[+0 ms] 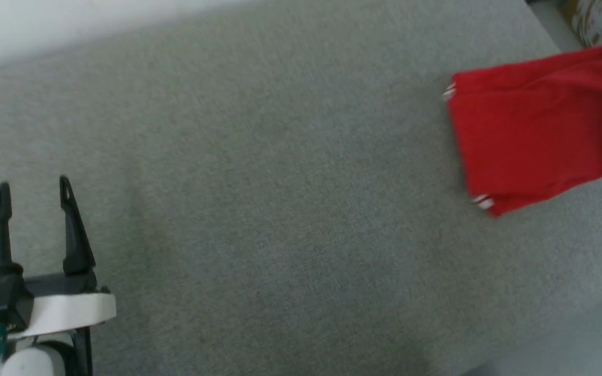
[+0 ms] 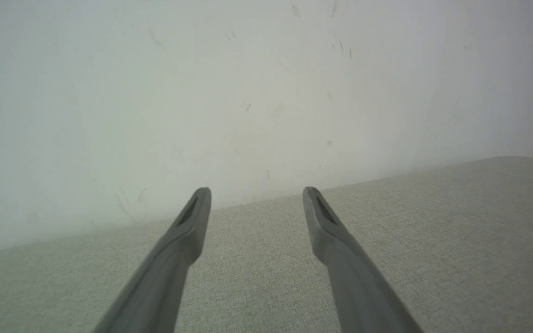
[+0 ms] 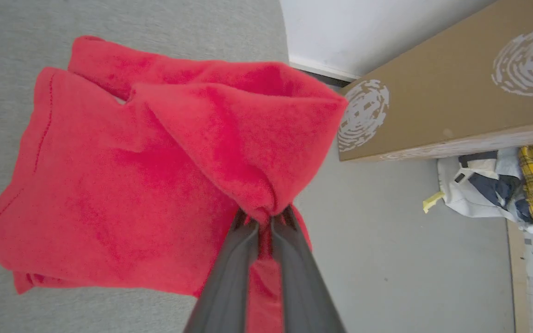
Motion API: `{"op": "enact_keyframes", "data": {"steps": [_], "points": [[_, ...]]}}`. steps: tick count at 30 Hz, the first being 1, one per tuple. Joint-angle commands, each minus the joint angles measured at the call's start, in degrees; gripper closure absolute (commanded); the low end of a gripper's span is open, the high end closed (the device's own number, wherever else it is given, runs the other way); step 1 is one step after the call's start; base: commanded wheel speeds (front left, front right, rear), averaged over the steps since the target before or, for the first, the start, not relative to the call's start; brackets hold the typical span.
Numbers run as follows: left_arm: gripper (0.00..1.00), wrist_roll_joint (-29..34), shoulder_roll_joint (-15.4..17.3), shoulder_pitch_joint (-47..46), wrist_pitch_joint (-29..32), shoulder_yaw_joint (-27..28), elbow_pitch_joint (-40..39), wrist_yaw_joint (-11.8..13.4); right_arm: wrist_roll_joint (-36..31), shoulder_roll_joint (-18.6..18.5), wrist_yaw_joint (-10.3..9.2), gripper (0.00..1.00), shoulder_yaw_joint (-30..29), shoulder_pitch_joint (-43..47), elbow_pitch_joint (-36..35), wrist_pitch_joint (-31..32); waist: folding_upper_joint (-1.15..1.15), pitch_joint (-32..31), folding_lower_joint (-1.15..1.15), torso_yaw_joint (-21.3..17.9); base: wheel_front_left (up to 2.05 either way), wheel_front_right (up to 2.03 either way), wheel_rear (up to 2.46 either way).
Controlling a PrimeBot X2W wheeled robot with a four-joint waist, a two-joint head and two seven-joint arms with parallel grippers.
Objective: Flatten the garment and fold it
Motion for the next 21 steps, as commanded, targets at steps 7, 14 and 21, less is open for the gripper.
{"op": "enact_keyframes", "data": {"steps": [7,14,21], "points": [[0.0,0.61,2.34,-3.47,-0.27,0.06,-2.4,-0.44,-7.23,3.86,-0.08,1.0,-9.67,-4.44,14.96,-6.19,0.0,12.07,-0.01,1.19,0.0,0.0,0.0],[0.0,0.39,2.62,-4.48,-0.27,0.0,-3.48,0.09,-12.34,8.14,-0.08,0.94,-15.52,-5.74,24.99,-11.34,0.0,13.21,-0.01,3.1,0.0,0.0,0.0],[0.0,-0.13,1.58,-3.8,-0.27,-0.44,-2.39,0.8,-20.89,7.03,-0.08,0.0,-16.47,-8.14,29.26,-17.04,0.0,7.39,-0.01,4.4,0.0,0.0,0.0]]}}
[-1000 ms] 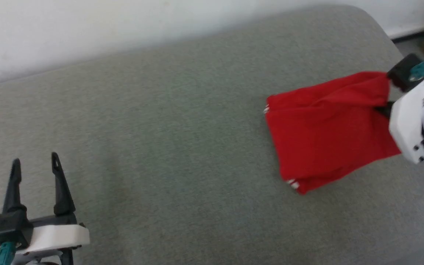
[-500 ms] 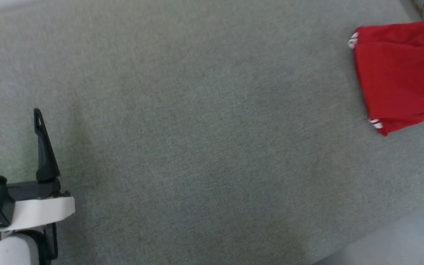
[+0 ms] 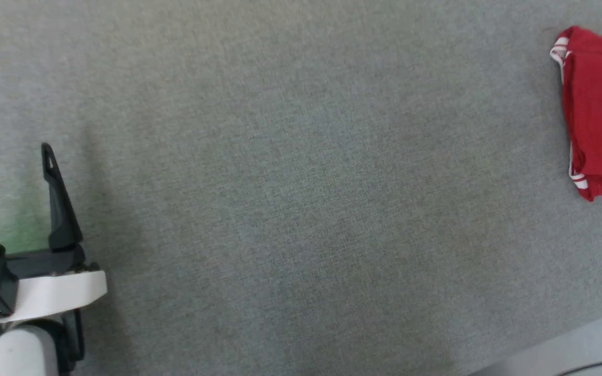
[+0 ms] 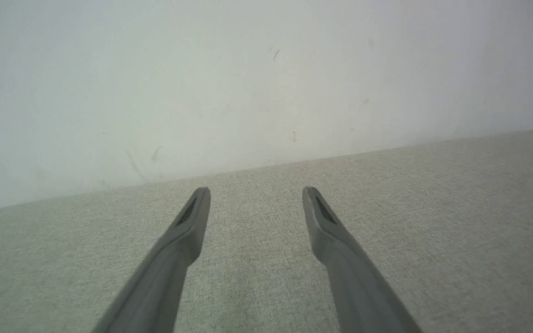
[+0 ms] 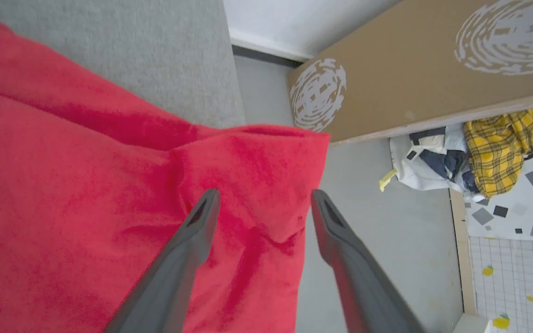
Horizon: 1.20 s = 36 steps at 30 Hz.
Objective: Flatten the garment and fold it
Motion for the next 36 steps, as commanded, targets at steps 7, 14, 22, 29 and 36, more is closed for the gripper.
{"op": "enact_keyframes", "data": {"steps": [7,14,22,29,36], "points": [[0.0,-1.44,-2.37,2.51,-0.26,-0.03,1.97,1.01,-3.62,0.04,-0.08,0.0,-5.29,-1.93,-1.26,-12.83,0.0,-11.56,0.0,3.14,0.0,0.0,0.0],[0.0,-2.27,-3.95,5.48,-0.26,0.02,3.76,0.74,-3.51,3.83,-0.08,0.0,-9.64,1.09,-7.83,-22.29,0.0,-16.88,0.0,5.92,0.0,0.0,0.0],[0.0,-3.54,-5.29,7.02,-0.26,-0.21,6.33,0.07,-2.08,10.79,-0.08,0.0,-15.42,11.68,-27.82,-23.25,0.0,-21.42,0.0,9.4,0.0,0.0,0.0],[0.0,-3.46,-6.0,7.73,-0.26,-1.12,8.37,-0.7,-0.85,18.35,-0.08,0.0,-18.14,26.29,-42.94,-23.26,0.0,-24.76,0.0,12.62,0.0,0.0,0.0],[0.0,-3.07,-6.39,9.37,-0.26,-2.3,10.54,-1.6,0.42,23.44,-0.08,0.0,-17.96,39.78,-47.65,-23.27,0.0,-28.37,0.0,15.49,0.0,0.0,0.0]]}}
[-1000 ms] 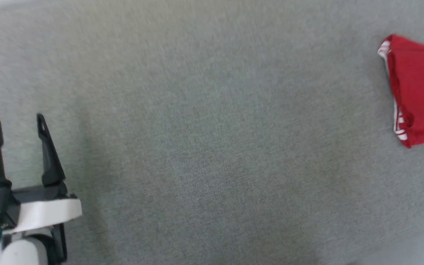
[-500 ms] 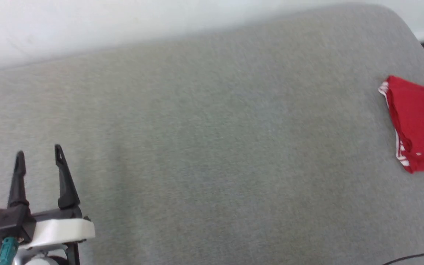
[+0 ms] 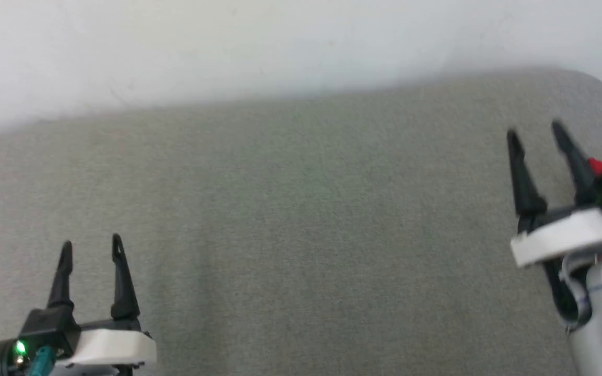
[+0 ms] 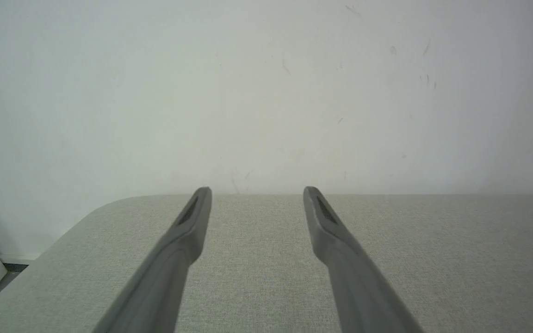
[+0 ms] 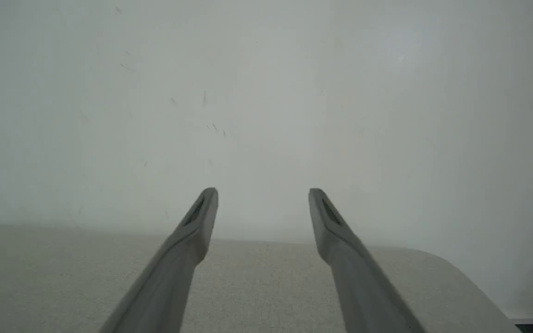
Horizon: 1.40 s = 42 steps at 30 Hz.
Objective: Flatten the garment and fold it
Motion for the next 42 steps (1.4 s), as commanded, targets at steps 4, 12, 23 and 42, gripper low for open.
{"op": "enact_keyframes", "data": {"steps": [4,12,23,42], "points": [[0.0,0.4,-0.3,1.76,-0.26,-0.78,1.77,-0.86,0.61,2.17,-0.05,0.0,-0.65,7.14,-1.05,-0.25,0.0,-4.51,0.01,3.65,0.0,0.0,0.0],[1.0,0.08,-0.17,2.08,0.02,-0.81,3.33,-1.57,-0.21,3.71,-0.01,1.0,-1.07,13.51,-2.09,0.01,0.0,-5.28,0.01,3.66,0.0,0.0,0.0],[1.0,0.28,-0.17,1.72,1.07,-1.35,3.24,-1.52,-1.15,4.14,0.0,1.0,-0.99,13.97,-2.83,1.05,0.0,-5.35,0.01,3.82,0.0,0.0,0.0],[1.0,0.8,-0.29,0.97,3.29,-2.57,3.04,-1.44,-3.36,5.17,-0.01,1.0,-1.25,14.87,-4.66,3.27,0.0,-5.34,0.01,4.1,0.0,0.0,0.0]]}}
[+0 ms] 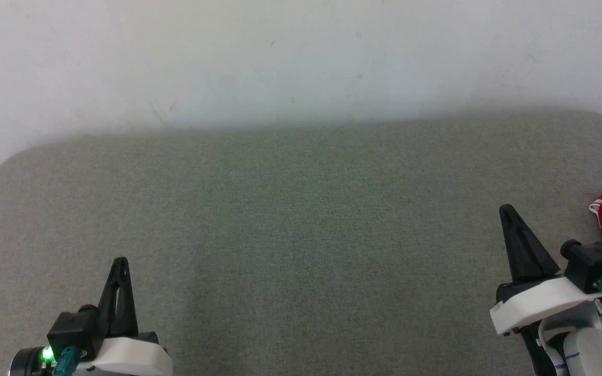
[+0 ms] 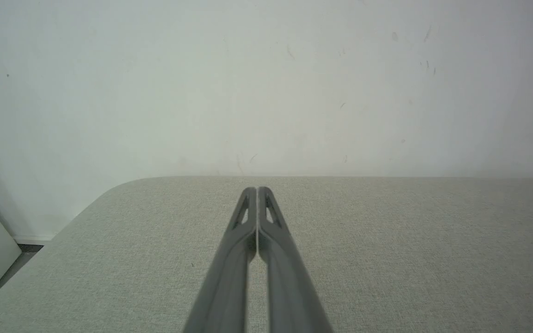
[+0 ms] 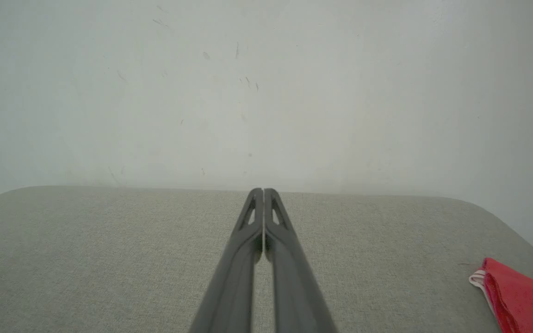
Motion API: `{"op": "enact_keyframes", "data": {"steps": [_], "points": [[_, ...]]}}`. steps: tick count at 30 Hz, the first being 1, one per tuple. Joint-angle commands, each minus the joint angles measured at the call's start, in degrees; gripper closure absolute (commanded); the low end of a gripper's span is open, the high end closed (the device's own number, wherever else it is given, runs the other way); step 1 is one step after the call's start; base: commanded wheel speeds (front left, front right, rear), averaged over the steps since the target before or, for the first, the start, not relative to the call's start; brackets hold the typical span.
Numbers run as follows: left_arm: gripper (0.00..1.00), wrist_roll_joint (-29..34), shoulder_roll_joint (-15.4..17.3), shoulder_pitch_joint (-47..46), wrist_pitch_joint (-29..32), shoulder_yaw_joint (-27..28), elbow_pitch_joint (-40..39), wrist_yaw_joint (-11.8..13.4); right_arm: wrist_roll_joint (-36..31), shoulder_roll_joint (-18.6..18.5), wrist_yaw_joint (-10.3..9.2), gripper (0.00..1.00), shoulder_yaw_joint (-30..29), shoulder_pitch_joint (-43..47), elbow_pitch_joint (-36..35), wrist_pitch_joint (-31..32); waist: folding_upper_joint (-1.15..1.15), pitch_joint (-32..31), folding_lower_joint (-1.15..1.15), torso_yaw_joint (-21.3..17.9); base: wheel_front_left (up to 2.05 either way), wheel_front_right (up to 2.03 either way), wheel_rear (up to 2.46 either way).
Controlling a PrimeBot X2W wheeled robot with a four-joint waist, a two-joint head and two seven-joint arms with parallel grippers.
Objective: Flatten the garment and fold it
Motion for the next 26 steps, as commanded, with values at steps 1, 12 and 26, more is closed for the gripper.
{"op": "enact_keyframes", "data": {"steps": [1,12,26], "points": [[1.0,0.38,-0.16,-0.77,0.27,-0.26,-0.19,0.08,-0.71,0.44,-0.01,1.0,-0.25,0.92,-0.62,0.29,0.0,0.0,0.0,0.02,0.0,0.0,0.0],[1.0,0.69,-0.23,-1.21,1.55,-0.96,-0.3,0.13,-1.99,1.04,-0.02,1.0,-0.4,1.45,-1.68,1.58,0.0,0.0,0.0,0.18,0.0,0.0,0.0],[1.0,1.08,-0.32,-1.76,3.19,-1.85,-0.45,0.18,-3.62,1.8,-0.02,1.0,-0.6,2.12,-3.03,3.22,0.0,0.0,0.0,0.39,0.0,0.0,0.0]]}}
